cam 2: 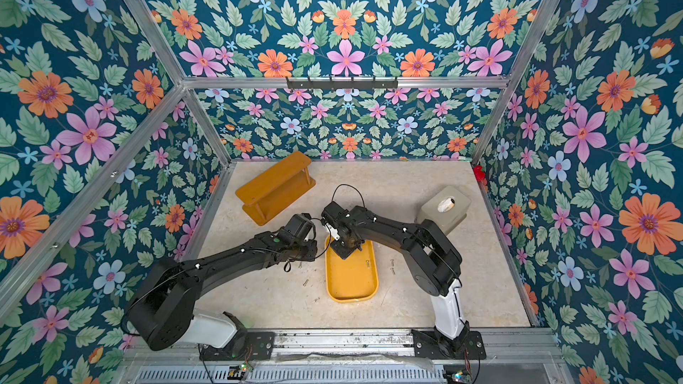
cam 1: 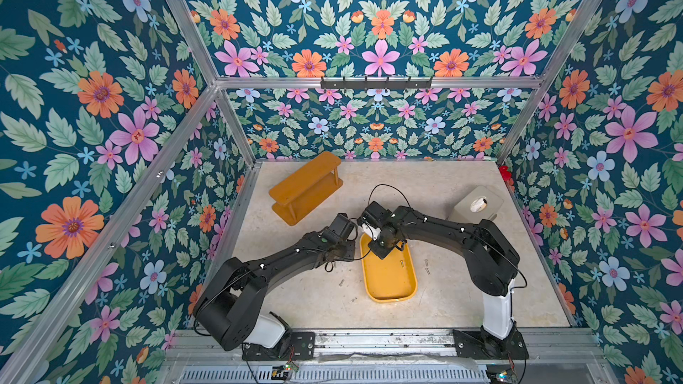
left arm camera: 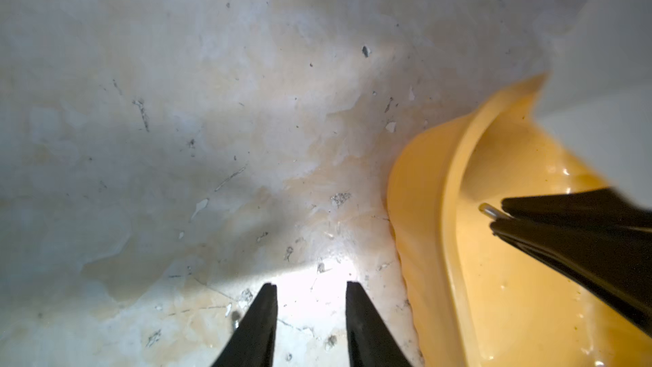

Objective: Take out the screws from the storage box
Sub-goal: Pick up the screw from the storage box.

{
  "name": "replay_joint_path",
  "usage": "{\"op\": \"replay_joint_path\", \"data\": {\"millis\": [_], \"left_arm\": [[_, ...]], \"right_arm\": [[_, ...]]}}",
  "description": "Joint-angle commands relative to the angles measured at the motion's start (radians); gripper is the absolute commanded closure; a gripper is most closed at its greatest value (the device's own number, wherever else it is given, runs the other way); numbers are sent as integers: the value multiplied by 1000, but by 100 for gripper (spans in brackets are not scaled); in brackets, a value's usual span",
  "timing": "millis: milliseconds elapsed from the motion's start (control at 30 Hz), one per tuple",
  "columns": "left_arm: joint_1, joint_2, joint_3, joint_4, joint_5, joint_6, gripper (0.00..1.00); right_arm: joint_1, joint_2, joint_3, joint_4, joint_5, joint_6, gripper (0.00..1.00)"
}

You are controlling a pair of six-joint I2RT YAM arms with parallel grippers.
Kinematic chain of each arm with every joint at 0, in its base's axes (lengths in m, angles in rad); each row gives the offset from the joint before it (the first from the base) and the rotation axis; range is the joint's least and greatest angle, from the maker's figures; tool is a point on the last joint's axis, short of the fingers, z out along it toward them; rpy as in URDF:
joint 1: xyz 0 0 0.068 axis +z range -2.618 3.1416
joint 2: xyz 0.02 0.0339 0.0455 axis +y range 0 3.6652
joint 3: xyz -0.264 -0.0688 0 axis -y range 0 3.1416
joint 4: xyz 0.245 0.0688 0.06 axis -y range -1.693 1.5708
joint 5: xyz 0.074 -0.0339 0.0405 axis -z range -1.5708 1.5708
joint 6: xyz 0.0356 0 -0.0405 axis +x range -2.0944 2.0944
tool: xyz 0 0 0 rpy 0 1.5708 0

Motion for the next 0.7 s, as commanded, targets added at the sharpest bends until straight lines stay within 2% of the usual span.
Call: {"op": "replay_joint_path", "data": {"millis": [0,167,367,533,667], "left_arm": [[0,-10,15,-21,-8,-6,62],[-55,-37,92,-112,-87,-17,62],[-168,-65,156,-111,-112,-63,62],[-255,53,208,-49,-100,-81,62],[-305,171,228,69,-89,-96,62]], "right_arm": [[-1,-48,-17,27,-25,62,100],[-5,-178,-96,32,-36,129,100],[-62,-481,-335,16,-36,269,100],[-159,-709,-535,20,-18,394,100],[-229,-771,-630,25,-42,430,100]]}}
